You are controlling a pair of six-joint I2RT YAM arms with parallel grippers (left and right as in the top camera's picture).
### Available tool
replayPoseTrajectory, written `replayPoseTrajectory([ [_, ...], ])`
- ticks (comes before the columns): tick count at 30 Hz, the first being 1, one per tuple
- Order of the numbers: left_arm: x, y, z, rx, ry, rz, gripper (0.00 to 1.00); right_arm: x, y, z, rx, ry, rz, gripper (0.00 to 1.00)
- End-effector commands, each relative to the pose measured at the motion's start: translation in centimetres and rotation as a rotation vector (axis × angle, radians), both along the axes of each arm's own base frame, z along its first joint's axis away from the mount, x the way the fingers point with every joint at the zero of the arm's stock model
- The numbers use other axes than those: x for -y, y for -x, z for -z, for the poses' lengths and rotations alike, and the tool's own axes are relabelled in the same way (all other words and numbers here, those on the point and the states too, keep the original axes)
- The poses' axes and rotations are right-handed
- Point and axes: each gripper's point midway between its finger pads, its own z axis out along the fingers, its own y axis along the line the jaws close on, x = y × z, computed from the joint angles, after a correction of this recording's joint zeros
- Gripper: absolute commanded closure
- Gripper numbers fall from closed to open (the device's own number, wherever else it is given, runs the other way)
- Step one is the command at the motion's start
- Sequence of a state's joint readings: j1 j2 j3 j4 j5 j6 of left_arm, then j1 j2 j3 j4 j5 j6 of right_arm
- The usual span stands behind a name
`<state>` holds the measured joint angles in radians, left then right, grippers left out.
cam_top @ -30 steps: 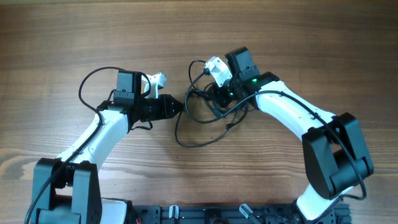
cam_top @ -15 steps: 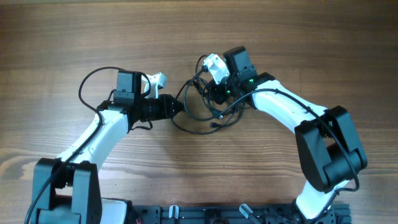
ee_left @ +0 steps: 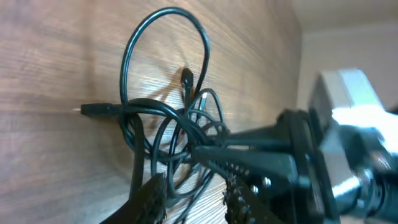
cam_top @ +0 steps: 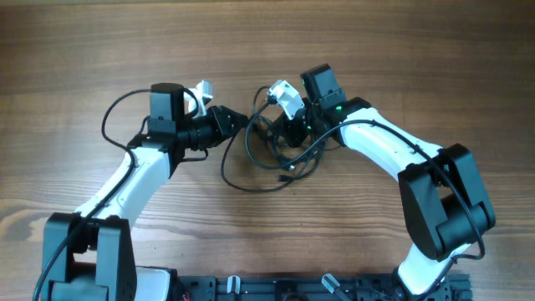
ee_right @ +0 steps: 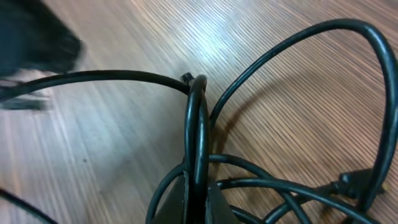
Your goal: Untangle cables
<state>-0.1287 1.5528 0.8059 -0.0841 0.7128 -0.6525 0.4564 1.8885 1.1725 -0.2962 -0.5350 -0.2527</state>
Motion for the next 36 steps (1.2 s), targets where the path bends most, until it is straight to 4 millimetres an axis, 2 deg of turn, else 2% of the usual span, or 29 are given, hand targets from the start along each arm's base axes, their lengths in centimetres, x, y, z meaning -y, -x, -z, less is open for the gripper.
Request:
replayPoseTrajectory([
  [1, 0.7, -0.5, 0.3, -0.164, 0.067, -0.164, 0.66, -1.1, 0.7, -2.1, 0.026, -0.076, -0.059, 0.95],
  [3, 0.9, -0.8, 0.9, -0.157, 0.016, -0.207, 0.72, -1.2, 0.6, -2.2, 0.030, -0.077, -0.059, 0.95],
  [5, 1.0, -1.5, 1.5, -0.164, -0.008, -0.284, 0.72, -1.2, 0.7, -2.2, 0.033, -0.076, -0.064, 0.95],
  [8, 1.9, -2.3, 1.9, -0.138, -0.011, -0.300, 0.73, -1.3, 0.7, -2.2, 0.033, -0.077, -0.066, 0.95],
  [11, 1.5, -2.5, 3.8, -0.182, -0.043, -0.360, 0.76, -1.3, 0.8, -2.1, 0.038, -0.073, -0.074, 0.95],
  [15, 1.3, -2.4, 5.5, -0.214, -0.065, -0.367, 0.83, -1.3, 0.8, -2.1, 0.037, -0.071, -0.075, 0.95],
  [21, 1.0, -2.3, 6.7, -0.231, -0.094, -0.374, 0.96, -1.3, 0.7, -2.1, 0.005, -0.083, -0.037, 0.95],
  [26, 1.6, -1.6, 9.3, -0.285, -0.125, -0.356, 0.96, -1.4, 0.6, -2.2, -0.010, -0.093, -0.015, 0.95],
  [28, 1.8, -2.0, 8.8, -0.267, -0.099, -0.346, 0.95, -1.4, 0.6, -2.2, -0.011, -0.092, -0.015, 0.96],
  [29, 2.5, -2.4, 7.7, -0.242, -0.047, -0.317, 0.85, -1.4, 0.6, -2.2, -0.011, -0.092, -0.015, 0.95],
  [32, 4.1, -3.0, 4.7, -0.189, 0.083, -0.227, 0.84, -1.3, 0.6, -2.1, -0.016, -0.089, -0.015, 0.95],
  [36, 4.3, -2.7, 4.5, -0.213, 0.102, -0.227, 0.79, -1.3, 0.7, -2.1, -0.016, -0.089, -0.015, 0.95],
])
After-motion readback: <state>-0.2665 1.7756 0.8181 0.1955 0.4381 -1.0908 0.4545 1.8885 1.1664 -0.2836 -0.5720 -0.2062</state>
